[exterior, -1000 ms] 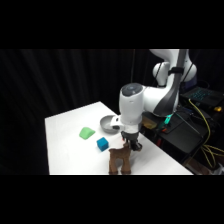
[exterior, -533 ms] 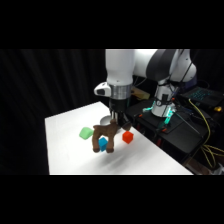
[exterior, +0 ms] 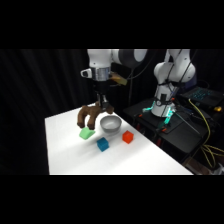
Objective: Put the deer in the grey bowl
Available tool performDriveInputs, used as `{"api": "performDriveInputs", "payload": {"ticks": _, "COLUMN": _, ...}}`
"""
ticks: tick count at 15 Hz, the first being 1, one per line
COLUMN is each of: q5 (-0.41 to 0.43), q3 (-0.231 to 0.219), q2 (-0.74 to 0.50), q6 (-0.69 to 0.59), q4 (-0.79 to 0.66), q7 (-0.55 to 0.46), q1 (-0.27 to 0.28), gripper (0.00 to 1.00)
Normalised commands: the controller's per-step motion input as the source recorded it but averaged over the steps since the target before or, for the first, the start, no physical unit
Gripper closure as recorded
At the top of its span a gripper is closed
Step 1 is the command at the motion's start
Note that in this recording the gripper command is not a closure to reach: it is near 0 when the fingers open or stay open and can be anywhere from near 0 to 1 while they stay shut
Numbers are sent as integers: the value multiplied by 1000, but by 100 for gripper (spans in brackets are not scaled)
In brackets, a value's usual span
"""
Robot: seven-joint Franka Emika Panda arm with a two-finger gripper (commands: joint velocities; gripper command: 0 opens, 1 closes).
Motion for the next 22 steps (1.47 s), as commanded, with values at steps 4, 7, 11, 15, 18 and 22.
{"api": "performDriveInputs", "payload": {"ticks": 4, "q5": 80, "q3": -76, "q2": -425, "q6": -31, "q4": -331, "q7": -146, "q1": -137, "gripper": 44}}
{"api": "performDriveInputs", "payload": {"ticks": 7, "q5": 52, "q3": -53, "q2": -403, "q6": -2, "q4": -375, "q7": -123, "q1": -103, "gripper": 43}}
{"api": "performDriveInputs", "payload": {"ticks": 11, "q5": 88, "q3": -75, "q2": -213, "q6": 101, "q4": -337, "q7": -170, "q1": -103, "gripper": 43}}
{"api": "performDriveInputs", "payload": {"ticks": 15, "q5": 165, "q3": -33, "q2": 77, "q6": 204, "q4": -149, "q7": -155, "q1": -37, "gripper": 44}}
{"api": "performDriveInputs", "payload": {"ticks": 18, "q5": 144, "q3": 21, "q2": 198, "q6": 143, "q4": -20, "q7": -120, "q1": 19, "gripper": 44}}
{"api": "performDriveInputs", "payload": {"ticks": 22, "q5": 83, "q3": 28, "q2": 147, "q6": 62, "q4": 17, "q7": -123, "q1": 36, "gripper": 0}}
